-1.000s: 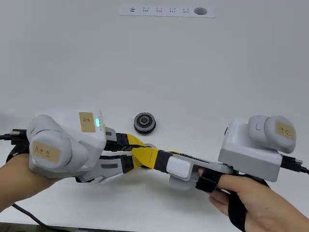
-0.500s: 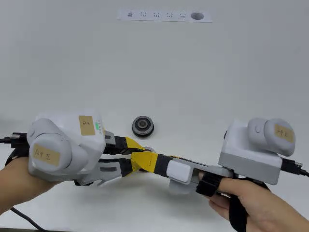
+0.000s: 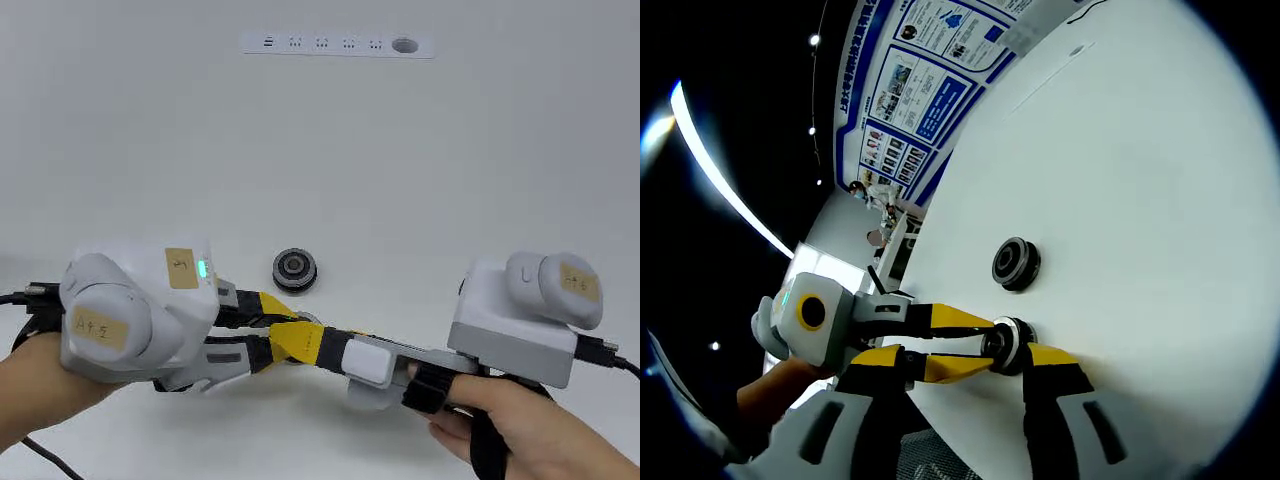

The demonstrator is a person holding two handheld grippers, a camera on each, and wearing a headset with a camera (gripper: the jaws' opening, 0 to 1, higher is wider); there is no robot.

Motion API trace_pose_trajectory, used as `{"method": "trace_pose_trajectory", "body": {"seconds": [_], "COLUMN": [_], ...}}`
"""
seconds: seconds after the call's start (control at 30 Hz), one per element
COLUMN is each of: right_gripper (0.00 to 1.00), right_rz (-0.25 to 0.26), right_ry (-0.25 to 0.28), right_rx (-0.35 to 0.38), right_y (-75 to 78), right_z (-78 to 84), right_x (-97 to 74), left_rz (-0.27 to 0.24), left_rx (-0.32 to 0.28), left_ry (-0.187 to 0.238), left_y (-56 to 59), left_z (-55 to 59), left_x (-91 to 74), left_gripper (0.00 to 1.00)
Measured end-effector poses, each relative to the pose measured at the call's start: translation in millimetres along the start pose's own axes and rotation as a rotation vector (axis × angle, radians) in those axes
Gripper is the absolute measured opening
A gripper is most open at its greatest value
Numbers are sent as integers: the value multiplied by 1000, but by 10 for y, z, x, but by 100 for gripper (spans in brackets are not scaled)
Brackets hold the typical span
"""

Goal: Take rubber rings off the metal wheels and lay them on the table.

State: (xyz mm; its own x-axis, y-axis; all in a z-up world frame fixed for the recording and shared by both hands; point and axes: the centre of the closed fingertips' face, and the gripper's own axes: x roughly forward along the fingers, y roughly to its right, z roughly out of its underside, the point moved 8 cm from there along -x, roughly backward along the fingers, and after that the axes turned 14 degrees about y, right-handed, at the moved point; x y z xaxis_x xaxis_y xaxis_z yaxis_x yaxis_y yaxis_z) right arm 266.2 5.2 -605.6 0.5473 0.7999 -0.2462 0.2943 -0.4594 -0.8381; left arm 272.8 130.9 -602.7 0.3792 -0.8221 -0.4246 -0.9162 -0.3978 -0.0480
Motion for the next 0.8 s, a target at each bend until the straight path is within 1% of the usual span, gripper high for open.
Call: {"method": "trace_pose_trajectory", "body": {"seconds": [0.1,0.2,0.27,0.3,0.33,0.37,0.43,0.53,0.63,0.8], "right_gripper": [45,40,33,29,22,18,11,7,5,4], "right_rz": [2,17,40,60,77,88,99,108,114,116], "right_ry": [-2,-1,-2,-4,-4,-5,-8,-12,-11,-10], "right_rx": [1,5,3,-4,-4,-4,3,2,3,13], "right_y": [21,58,107,150,179,220,254,261,268,266], "right_z": [-2,-3,-4,-1,-1,0,-4,-3,-2,-2], "right_x": [2,5,8,9,9,13,12,13,11,8], "left_rz": [0,1,0,1,1,1,2,2,1,3], "left_rx": [0,0,-1,-2,-2,-2,-3,-2,-3,-4], "left_ry": [0,0,0,2,2,2,2,2,3,4], "left_y": [1,0,0,0,-1,-2,-2,-3,-4,-4], "left_z": [1,0,-1,-1,0,0,0,1,2,2], "left_x": [-1,-1,-1,-1,-1,-1,0,-1,-1,-1], "left_gripper": [12,12,12,12,12,12,12,12,12,12]}}
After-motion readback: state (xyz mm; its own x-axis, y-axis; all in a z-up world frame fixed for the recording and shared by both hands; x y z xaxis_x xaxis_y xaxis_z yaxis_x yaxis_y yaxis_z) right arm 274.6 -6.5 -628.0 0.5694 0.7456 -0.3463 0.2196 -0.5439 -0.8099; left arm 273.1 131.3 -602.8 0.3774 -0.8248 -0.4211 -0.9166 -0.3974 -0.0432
